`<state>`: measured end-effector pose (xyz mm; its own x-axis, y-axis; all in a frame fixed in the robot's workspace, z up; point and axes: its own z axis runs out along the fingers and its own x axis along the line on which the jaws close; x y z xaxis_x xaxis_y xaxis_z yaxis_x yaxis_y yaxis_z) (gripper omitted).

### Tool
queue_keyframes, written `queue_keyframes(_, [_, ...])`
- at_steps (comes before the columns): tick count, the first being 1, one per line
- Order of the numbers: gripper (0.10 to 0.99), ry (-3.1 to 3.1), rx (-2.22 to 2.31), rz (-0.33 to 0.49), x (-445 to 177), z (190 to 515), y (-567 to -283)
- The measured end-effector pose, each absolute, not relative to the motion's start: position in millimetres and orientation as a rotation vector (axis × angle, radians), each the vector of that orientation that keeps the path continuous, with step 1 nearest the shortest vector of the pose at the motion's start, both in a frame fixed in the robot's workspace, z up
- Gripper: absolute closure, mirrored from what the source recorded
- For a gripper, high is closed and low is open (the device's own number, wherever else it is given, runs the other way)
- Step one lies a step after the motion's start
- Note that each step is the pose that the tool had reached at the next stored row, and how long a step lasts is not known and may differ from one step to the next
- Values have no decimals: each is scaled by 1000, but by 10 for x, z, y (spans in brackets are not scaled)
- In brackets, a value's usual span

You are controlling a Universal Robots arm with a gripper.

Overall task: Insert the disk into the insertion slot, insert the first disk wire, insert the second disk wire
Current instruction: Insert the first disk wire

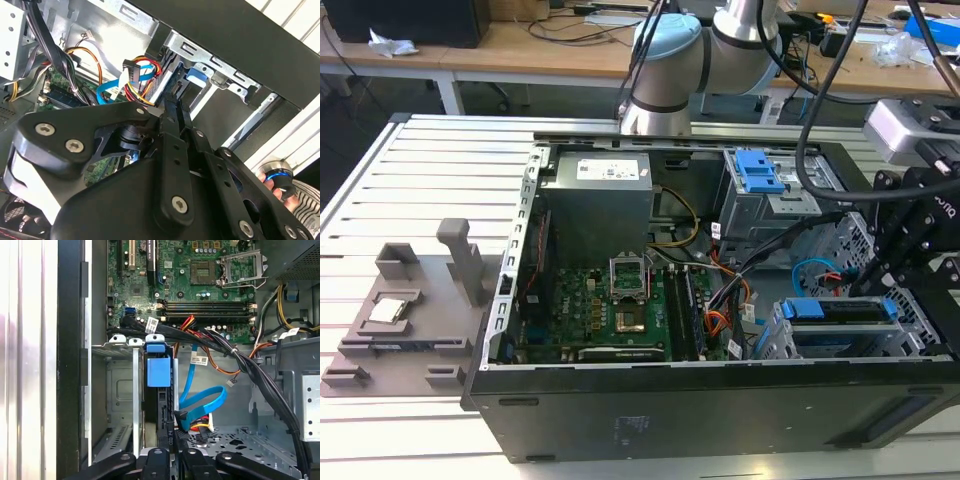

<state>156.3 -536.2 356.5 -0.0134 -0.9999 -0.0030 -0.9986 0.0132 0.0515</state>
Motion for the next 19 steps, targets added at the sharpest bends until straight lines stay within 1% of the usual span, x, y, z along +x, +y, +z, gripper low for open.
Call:
queue_keyframes(8, [922, -2212, 2182, -61, 1597, 3555, -5487])
queue_keyframes(13, [922, -2211, 2182, -61, 1632, 3498, -5487])
queue_keyframes(19, [922, -2217, 2188, -75, 1632, 3469, -5377])
